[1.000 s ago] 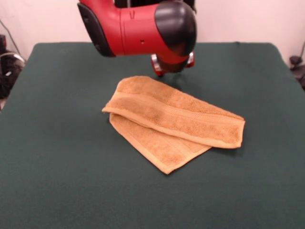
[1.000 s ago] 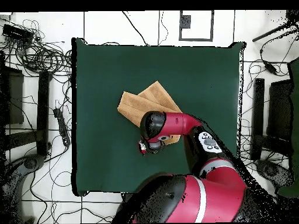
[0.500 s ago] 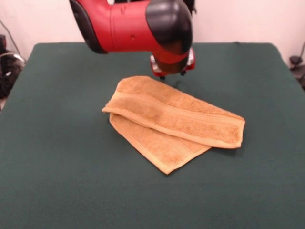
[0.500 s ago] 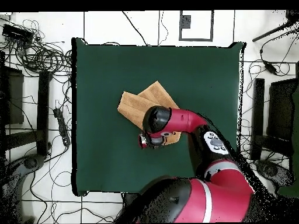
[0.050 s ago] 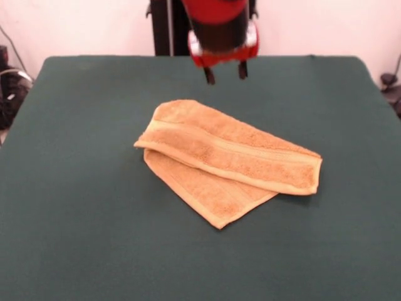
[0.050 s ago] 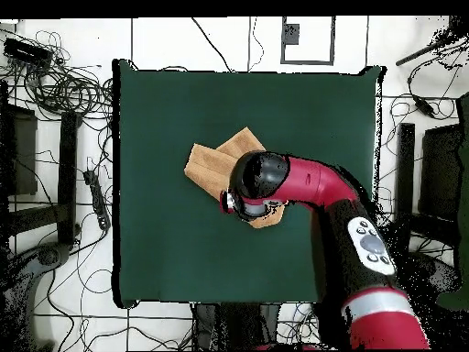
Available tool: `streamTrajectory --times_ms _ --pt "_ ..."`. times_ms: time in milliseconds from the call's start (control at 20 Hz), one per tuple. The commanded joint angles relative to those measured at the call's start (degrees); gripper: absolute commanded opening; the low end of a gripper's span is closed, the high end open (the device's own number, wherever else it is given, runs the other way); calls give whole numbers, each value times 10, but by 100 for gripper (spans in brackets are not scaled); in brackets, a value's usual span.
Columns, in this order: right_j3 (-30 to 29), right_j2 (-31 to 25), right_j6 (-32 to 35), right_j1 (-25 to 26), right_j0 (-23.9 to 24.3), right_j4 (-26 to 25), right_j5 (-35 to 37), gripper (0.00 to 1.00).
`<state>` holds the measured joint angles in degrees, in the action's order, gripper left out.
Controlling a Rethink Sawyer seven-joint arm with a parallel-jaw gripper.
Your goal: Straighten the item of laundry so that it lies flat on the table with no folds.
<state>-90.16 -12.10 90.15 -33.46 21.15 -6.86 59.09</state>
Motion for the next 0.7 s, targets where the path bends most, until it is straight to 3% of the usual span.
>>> streamTrajectory --times_ms 50,150,400,700 --pt "-73 -30 63 -97 -12 50 30 100" --pt "-59 -26 70 -86 -19 51 31 100" --pt "20 -20 97 47 -43 31 -62 100" --pt "107 -9 114 151 -66 30 -109 100"
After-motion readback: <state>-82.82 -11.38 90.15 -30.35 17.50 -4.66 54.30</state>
